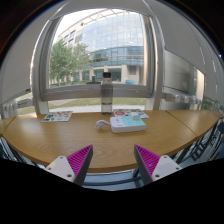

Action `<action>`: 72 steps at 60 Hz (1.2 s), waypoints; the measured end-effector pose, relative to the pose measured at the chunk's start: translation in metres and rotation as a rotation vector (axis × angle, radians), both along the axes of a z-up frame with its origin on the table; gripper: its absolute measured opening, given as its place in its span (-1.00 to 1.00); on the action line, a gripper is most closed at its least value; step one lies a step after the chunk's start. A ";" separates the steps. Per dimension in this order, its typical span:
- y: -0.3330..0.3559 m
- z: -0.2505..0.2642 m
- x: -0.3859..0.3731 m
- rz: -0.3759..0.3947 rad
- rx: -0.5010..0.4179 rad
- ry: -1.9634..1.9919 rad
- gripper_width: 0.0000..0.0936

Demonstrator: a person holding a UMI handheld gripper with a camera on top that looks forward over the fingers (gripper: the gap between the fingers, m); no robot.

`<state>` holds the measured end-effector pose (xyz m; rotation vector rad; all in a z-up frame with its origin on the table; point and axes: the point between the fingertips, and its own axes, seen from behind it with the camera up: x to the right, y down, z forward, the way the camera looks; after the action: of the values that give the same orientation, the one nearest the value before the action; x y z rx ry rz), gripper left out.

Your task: Unplug charger

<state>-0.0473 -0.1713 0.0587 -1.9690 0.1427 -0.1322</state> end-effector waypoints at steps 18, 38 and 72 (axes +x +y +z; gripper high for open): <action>0.055 0.010 0.054 0.000 -0.025 -0.009 0.76; 0.118 -0.019 0.074 0.112 -0.151 0.007 0.43; 0.133 -0.007 0.071 0.052 -0.159 0.120 -0.65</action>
<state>0.0237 -0.0381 0.0520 -2.1383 0.1632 0.0090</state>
